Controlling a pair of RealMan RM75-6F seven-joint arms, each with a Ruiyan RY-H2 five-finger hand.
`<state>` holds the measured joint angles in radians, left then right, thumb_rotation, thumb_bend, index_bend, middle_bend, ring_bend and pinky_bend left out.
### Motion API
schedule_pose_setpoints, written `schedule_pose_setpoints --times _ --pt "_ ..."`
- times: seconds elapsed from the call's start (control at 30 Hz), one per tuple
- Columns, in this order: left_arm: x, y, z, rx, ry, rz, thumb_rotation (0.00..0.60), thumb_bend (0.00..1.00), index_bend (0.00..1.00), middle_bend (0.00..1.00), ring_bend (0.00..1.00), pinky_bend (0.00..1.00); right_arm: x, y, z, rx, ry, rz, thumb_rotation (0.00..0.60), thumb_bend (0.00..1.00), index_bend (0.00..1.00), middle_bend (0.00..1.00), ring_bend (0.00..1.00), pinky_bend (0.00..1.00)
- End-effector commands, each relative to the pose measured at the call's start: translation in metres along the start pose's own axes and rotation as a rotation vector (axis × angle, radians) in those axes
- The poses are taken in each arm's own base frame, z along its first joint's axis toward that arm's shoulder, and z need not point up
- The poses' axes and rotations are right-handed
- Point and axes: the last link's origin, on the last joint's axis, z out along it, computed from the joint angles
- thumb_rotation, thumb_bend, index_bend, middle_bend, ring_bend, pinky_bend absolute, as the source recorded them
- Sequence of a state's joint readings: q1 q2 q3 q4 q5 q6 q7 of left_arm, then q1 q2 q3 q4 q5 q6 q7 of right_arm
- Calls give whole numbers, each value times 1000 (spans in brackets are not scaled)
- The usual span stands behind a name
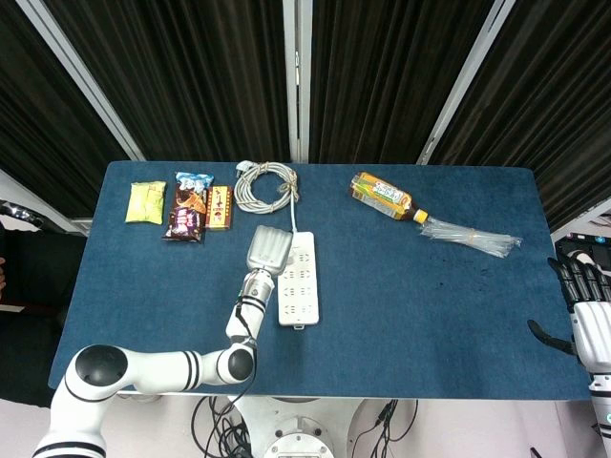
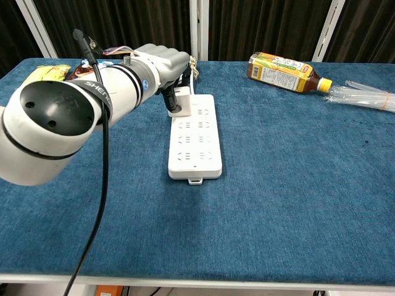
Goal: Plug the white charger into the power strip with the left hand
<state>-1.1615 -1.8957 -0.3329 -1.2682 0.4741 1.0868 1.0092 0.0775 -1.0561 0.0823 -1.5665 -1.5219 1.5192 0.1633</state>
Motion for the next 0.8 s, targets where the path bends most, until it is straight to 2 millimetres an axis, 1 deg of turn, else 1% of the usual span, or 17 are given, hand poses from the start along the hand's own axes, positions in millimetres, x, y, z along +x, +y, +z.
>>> schedule_pose_setpoints --times 0.03,0.1,0.17,0.27,0.37,0.53,0.63,0.67,0.7,0.73,0.8 --pt "1 -1 -1 -2 -2 4 600 329 391 525 497 601 0 -1 0 3 0 2 600 126 0 17 0 0" --pt "3 -2 -2 -1 -5 2 600 266 292 431 425 594 -1 -1 0 6 1 4 600 126 0 18 0 0" --pt "4 -2 -3 0 -6 0 600 221 226 372 383 582 0 -1 0 4 3 4 600 126 0 19 0 0" --pt "5 -3 -5 1 0 -7 600 194 168 324 348 553 0 0 -1 2 5 5 600 126 0 21 0 0" --pt "6 -5 -7 -1 4 -12 600 189 144 286 309 505 0 -1 -2 4 7 9 600 129 0 23 0 0" --pt "13 -9 -15 -13 18 -50 600 188 140 269 303 478 0 -2 -1 14 8 12 600 129 0 23 0 0" --pt "24 -16 -23 -30 60 -99 600 188 141 269 303 457 1 -3 -1 19 8 11 600 129 0 23 0 0" --pt "28 -19 -27 -45 74 -141 600 189 151 272 303 457 1 -3 -1 21 8 12 600 129 0 23 0 0" --pt "32 -21 -30 -60 82 -182 600 188 171 282 304 457 1 -3 -1 22 9 13 600 129 0 23 0 0" --pt "35 -24 -33 -71 91 -227 600 188 217 309 313 466 1 -3 -1 23 10 13 600 129 0 23 0 0" --pt "41 -31 -37 -102 124 -293 600 212 359 402 373 536 2 -3 -1 23 11 14 600 129 0 23 0 0"
